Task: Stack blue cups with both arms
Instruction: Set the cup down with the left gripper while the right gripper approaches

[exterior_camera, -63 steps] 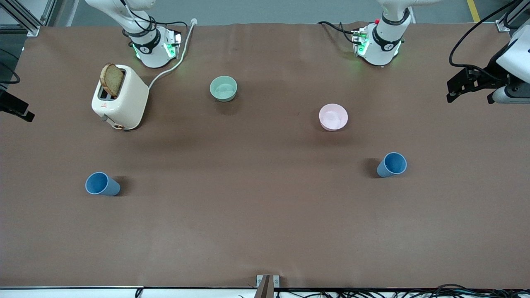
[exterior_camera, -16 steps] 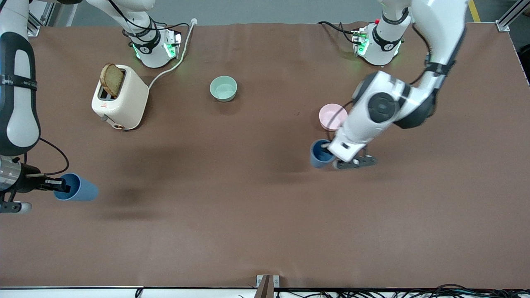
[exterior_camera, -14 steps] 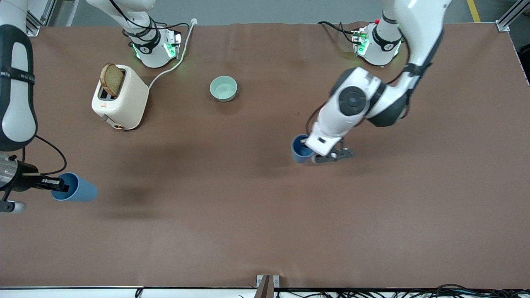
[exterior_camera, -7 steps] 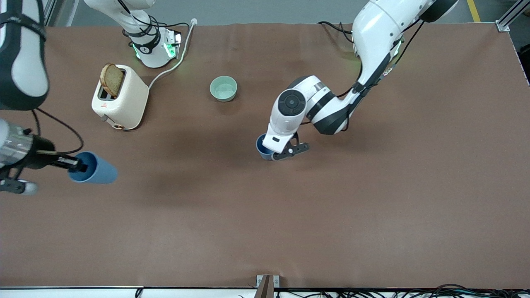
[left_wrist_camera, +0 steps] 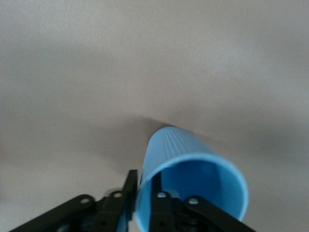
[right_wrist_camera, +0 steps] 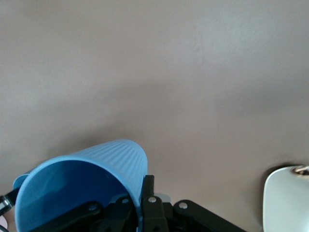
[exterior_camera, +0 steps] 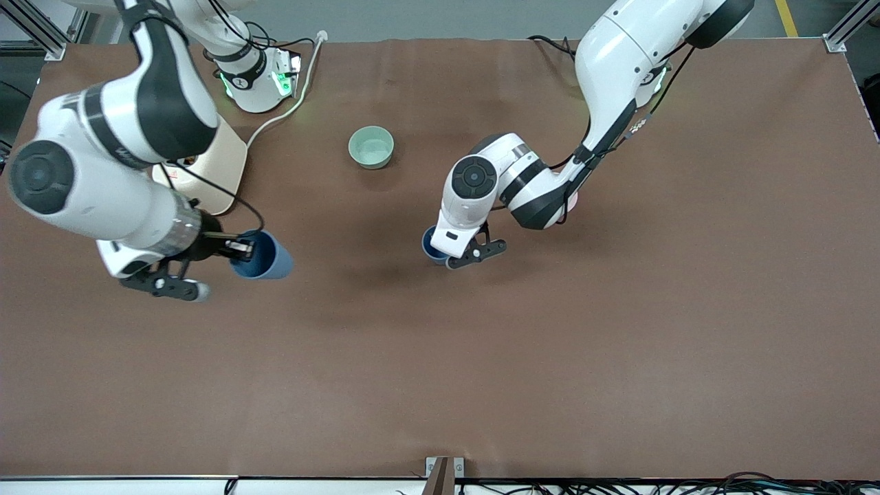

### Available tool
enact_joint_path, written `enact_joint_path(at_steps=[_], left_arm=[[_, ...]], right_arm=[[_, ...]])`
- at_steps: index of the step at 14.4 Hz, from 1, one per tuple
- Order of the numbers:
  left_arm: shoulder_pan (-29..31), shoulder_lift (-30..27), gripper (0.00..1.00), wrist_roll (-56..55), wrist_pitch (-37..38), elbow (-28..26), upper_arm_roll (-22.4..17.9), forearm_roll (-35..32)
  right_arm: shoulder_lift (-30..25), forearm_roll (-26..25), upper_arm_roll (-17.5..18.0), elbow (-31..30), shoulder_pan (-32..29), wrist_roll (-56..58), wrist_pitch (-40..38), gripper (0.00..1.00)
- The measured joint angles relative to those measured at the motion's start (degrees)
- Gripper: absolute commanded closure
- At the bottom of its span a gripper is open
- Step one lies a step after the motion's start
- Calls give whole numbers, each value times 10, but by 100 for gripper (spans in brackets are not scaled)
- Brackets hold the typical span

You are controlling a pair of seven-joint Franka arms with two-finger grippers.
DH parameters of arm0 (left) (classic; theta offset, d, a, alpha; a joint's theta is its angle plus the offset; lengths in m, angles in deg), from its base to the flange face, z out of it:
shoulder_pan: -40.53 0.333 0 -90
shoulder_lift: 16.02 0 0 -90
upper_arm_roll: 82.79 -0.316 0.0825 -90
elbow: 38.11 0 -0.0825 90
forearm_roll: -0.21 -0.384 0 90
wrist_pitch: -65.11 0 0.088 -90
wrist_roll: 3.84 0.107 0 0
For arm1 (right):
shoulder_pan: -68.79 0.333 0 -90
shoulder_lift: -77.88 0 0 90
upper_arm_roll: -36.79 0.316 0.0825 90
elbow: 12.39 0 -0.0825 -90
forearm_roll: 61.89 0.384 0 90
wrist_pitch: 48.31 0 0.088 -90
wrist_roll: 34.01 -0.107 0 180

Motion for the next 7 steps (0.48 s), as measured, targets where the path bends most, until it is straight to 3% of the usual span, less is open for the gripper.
enact_joint_path(at_steps=[3,7], left_arm=[[16,-19,0,0,3,15,-1,-3],[87,-126,0,49,86,29,-1,-21]], right_arm=[[0,2,1,-5,56,-63,13,99],[5,2,2,-9,151,-171,47,99]])
